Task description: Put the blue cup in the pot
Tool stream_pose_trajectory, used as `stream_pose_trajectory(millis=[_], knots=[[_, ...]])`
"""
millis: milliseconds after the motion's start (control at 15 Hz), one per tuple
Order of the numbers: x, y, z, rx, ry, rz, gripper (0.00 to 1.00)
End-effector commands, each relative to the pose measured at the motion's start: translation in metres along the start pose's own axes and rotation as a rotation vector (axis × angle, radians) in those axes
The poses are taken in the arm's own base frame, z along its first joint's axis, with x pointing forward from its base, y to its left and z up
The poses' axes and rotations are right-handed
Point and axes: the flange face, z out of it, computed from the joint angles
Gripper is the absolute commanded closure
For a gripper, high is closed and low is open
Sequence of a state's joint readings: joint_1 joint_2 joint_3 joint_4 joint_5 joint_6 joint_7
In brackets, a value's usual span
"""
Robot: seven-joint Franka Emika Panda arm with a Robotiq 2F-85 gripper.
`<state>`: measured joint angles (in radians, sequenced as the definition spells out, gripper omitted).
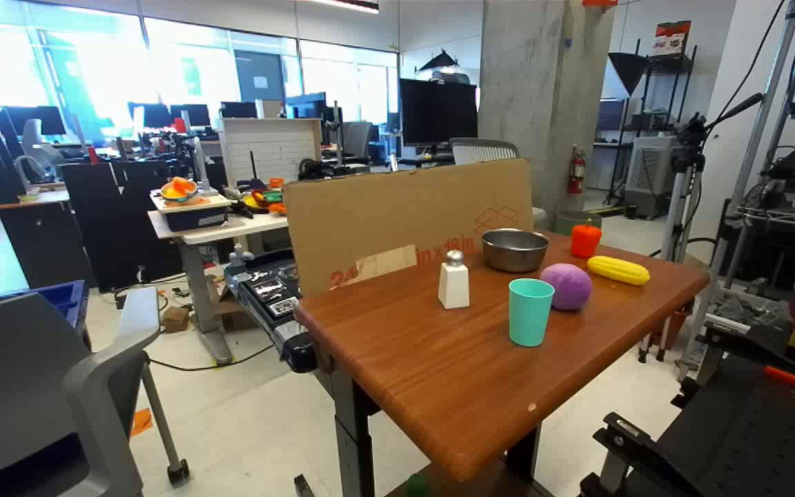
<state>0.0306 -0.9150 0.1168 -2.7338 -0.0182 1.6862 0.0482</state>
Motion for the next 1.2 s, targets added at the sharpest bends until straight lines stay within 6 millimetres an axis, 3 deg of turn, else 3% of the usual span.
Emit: stream_pose_trajectory(millis=[0, 267, 400, 1133], knots=[[0.000, 0.000, 0.000, 0.000, -0.001, 0.000, 0.00], [0.000, 0.000, 0.000, 0.000, 0.000, 0.000, 0.00], [0.013, -0.002, 0.014, 0.004, -0.028, 0.034, 0.00], [0.130, -0.002, 0.133, 0.007, 0.028, 0.214, 0.00]])
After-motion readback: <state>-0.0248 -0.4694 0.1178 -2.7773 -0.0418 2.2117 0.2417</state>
